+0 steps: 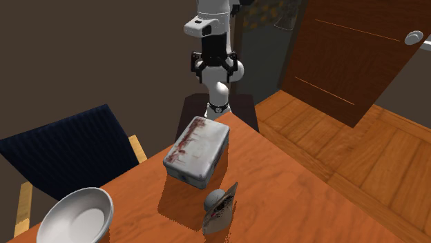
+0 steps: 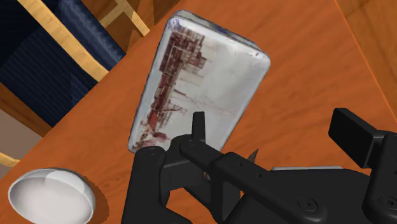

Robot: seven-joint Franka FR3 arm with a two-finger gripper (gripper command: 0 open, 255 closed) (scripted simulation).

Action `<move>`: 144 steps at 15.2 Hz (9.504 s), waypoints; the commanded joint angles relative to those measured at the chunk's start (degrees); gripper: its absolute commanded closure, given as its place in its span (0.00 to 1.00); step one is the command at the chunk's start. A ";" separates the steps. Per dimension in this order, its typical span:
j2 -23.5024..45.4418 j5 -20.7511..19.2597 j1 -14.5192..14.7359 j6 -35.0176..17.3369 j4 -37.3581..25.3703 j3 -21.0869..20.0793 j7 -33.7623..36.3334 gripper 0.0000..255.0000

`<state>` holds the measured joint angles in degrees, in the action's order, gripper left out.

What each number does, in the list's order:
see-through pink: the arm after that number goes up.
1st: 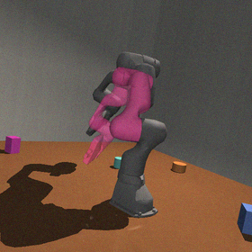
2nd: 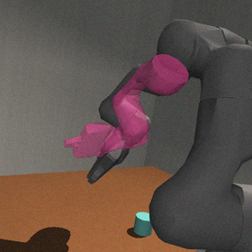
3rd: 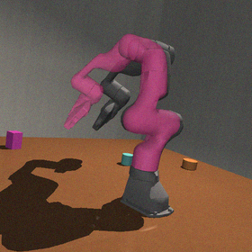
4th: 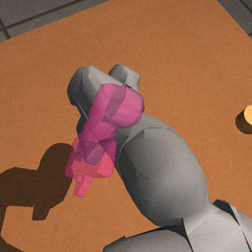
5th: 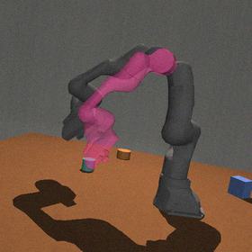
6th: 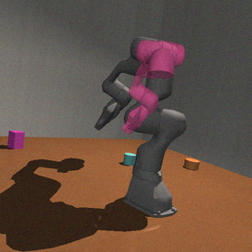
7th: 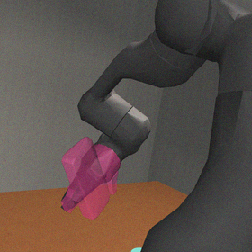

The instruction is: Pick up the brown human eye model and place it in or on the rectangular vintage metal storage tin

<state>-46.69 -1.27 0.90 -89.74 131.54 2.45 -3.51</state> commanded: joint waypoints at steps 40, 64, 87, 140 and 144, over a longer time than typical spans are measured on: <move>61.33 -6.33 -2.87 -23.84 -29.33 -10.86 39.60 0.00; 59.45 -5.74 -2.85 -16.80 -34.56 -11.02 38.78 1.00; 59.92 -5.53 -2.34 0.58 -52.46 -11.24 37.40 1.00; 20.64 -3.06 -7.21 -15.43 1.71 -4.97 27.30 0.00; 20.51 -2.82 -7.06 -9.59 -3.98 -5.27 27.23 0.00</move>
<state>-26.32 -4.20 -6.25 -101.34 129.64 -2.62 23.61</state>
